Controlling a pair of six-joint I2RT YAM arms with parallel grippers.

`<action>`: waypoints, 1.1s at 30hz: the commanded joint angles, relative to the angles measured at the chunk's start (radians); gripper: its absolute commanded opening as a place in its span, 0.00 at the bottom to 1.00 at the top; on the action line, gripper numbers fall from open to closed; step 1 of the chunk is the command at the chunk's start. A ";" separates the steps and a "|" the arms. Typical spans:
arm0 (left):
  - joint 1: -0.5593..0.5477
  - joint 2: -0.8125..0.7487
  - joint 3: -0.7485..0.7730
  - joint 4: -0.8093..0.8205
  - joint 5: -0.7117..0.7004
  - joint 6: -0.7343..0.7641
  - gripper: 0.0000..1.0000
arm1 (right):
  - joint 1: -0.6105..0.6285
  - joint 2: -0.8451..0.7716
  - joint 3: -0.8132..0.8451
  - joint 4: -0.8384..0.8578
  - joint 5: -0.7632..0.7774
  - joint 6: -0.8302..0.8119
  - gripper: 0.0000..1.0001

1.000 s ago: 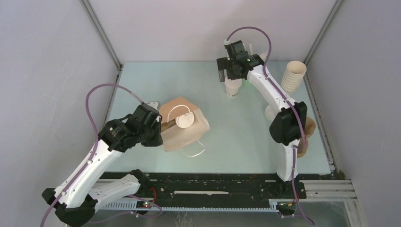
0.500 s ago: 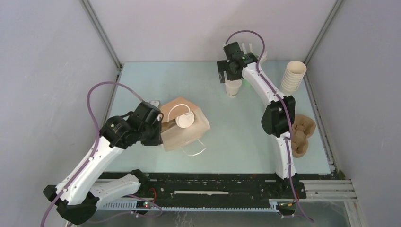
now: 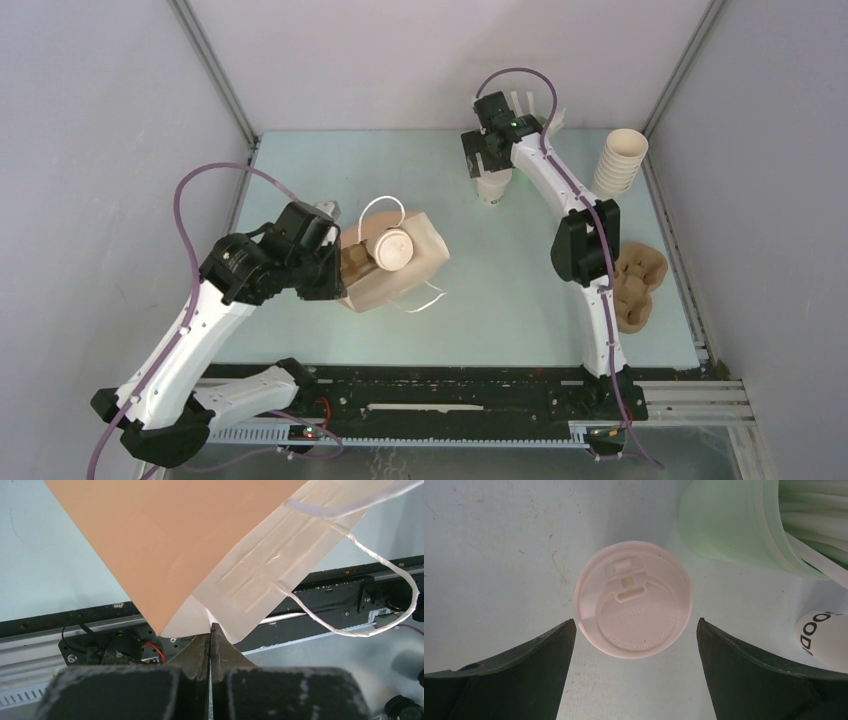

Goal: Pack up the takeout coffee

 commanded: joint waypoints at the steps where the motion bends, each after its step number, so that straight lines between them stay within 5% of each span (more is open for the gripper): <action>1: 0.007 -0.011 0.009 -0.007 0.026 -0.003 0.00 | -0.014 0.008 0.035 0.063 -0.013 -0.013 0.97; 7: 0.011 -0.019 0.002 -0.007 0.025 -0.009 0.00 | -0.026 0.020 0.044 0.071 -0.040 -0.008 0.90; 33: 0.018 -0.035 -0.017 0.001 0.025 -0.002 0.00 | -0.017 0.074 0.082 0.058 -0.068 -0.010 0.93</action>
